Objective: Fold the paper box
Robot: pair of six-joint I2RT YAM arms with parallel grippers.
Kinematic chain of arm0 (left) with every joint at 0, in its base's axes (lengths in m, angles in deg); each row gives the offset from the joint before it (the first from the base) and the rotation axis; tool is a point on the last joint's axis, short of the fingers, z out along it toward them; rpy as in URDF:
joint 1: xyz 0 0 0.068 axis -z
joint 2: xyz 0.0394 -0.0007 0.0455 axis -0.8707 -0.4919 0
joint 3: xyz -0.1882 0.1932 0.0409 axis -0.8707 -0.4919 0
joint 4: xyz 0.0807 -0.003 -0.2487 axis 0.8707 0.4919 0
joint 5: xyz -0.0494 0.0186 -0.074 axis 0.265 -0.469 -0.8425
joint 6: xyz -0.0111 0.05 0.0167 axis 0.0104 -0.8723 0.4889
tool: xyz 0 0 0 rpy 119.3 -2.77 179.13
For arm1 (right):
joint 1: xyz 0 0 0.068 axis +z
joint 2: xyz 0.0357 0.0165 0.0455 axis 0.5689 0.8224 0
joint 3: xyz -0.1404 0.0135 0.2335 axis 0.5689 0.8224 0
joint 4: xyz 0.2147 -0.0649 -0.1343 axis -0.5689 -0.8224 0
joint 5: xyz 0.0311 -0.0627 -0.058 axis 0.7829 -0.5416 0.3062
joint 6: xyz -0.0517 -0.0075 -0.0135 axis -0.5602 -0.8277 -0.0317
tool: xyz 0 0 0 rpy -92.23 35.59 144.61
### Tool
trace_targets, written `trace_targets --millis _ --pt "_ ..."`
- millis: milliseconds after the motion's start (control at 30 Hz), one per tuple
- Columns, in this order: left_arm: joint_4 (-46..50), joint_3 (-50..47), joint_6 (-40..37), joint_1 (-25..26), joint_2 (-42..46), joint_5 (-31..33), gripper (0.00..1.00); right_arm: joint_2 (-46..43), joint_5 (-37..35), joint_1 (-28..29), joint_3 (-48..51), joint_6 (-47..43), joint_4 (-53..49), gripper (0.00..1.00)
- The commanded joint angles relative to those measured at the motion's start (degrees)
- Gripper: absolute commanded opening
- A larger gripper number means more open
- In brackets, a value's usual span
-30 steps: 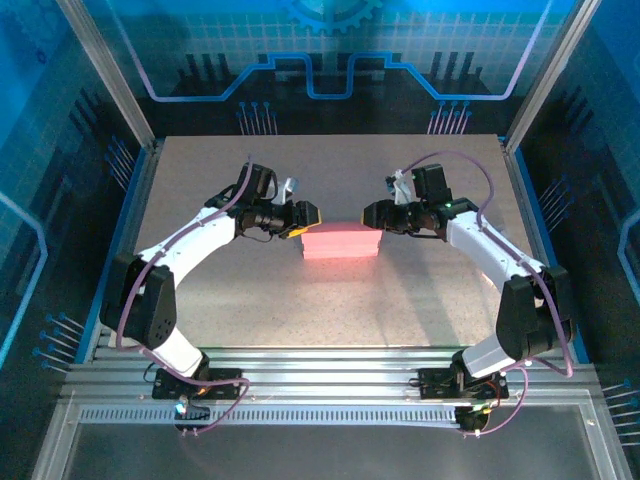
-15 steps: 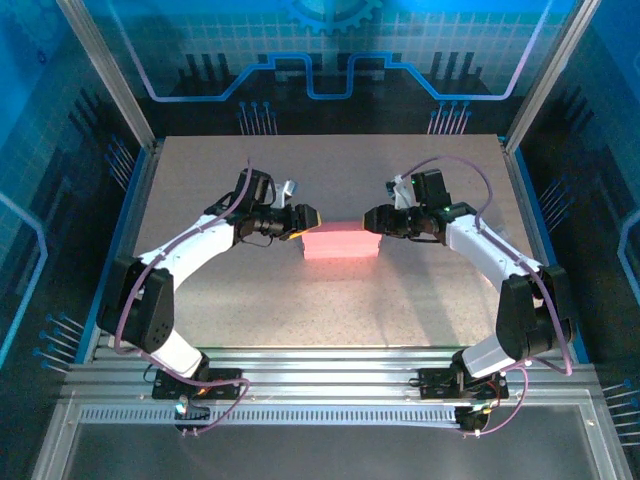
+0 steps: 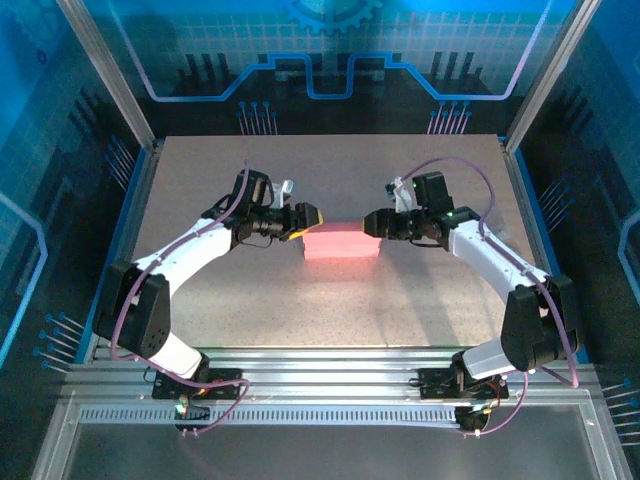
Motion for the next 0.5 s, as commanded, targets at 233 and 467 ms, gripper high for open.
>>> trace_targets --millis 233,467 --pt "4.7 4.8 -1.9 0.1 6.8 -1.3 0.99 1.1 -6.5 8.3 -14.2 -20.5 -12.8 0.97" --pt "9.9 -6.1 -9.2 -1.1 20.8 0.9 0.99 6.3 -12.6 11.4 -20.6 -29.0 -20.2 1.0"
